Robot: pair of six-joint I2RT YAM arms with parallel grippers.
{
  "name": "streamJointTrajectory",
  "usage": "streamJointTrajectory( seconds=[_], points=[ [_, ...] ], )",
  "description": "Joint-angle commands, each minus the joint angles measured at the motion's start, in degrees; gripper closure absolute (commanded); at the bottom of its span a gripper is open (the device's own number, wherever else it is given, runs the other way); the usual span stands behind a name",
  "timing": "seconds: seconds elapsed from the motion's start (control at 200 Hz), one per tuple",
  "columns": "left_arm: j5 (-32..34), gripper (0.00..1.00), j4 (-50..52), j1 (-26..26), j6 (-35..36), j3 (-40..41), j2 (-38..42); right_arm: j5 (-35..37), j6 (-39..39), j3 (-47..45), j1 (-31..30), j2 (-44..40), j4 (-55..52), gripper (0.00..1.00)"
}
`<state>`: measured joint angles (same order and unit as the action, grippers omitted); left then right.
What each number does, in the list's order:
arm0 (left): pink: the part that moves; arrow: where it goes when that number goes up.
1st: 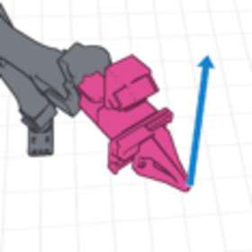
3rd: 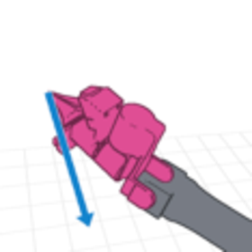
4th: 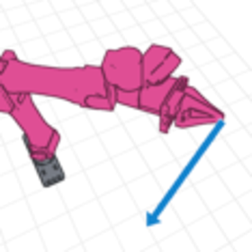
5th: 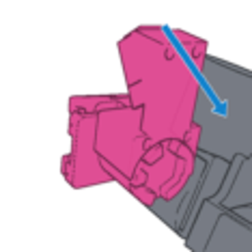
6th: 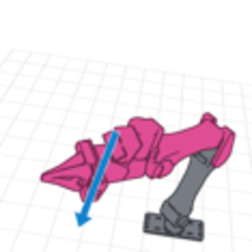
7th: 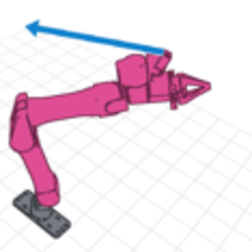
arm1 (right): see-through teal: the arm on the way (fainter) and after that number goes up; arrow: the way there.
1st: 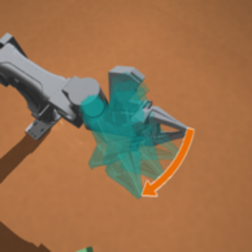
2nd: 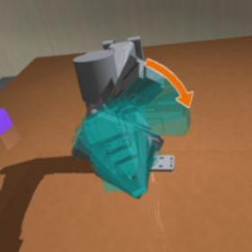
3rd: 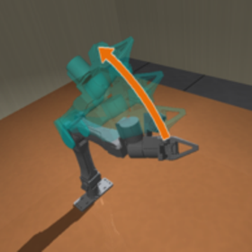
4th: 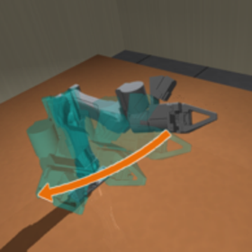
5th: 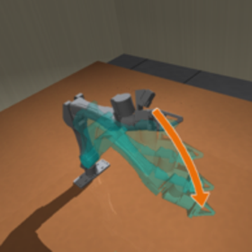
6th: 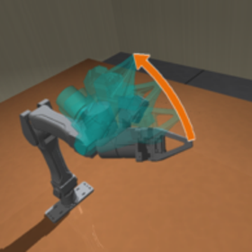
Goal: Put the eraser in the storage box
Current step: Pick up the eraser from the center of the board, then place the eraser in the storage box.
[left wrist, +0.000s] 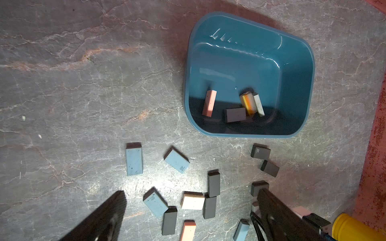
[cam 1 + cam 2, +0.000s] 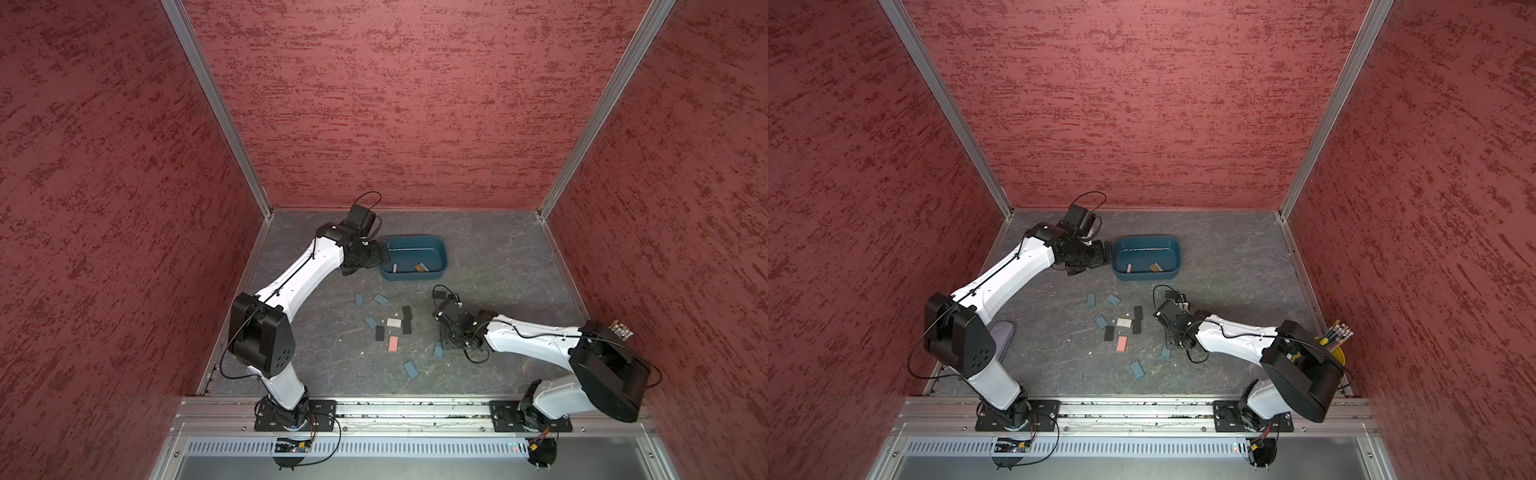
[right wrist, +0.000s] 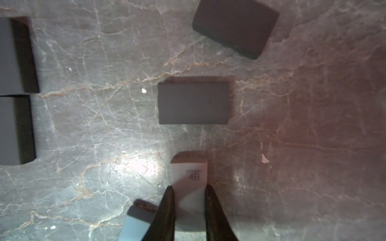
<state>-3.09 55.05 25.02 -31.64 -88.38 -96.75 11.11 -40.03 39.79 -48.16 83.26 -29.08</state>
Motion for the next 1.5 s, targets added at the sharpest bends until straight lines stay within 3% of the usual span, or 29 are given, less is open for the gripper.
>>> streamJointTrajectory(
  seconds=[0.0,0.291,0.811,1.157,1.493],
  points=[
    [0.7,0.0,0.3,0.1,0.3,-0.5,1.4,1.6,0.3,2.2,0.3,0.3,-2.7,0.83],
    [2.3,0.0,3.4,1.0,0.2,-1.4,2.2,2.9,1.0,5.4,0.3,-2.4,-4.7,0.83],
    [1.9,0.0,0.6,1.6,-3.0,14.5,12.8,4.4,5.5,17.2,1.4,-0.3,-7.2,0.82],
    [3.2,0.0,-1.0,4.1,-6.3,25.4,20.3,2.8,11.7,31.2,6.2,10.0,-7.3,0.82],
    [3.8,0.0,-2.7,9.9,-11.7,33.9,25.2,-1.5,15.7,43.8,12.0,21.2,-7.0,0.82]
  ],
)
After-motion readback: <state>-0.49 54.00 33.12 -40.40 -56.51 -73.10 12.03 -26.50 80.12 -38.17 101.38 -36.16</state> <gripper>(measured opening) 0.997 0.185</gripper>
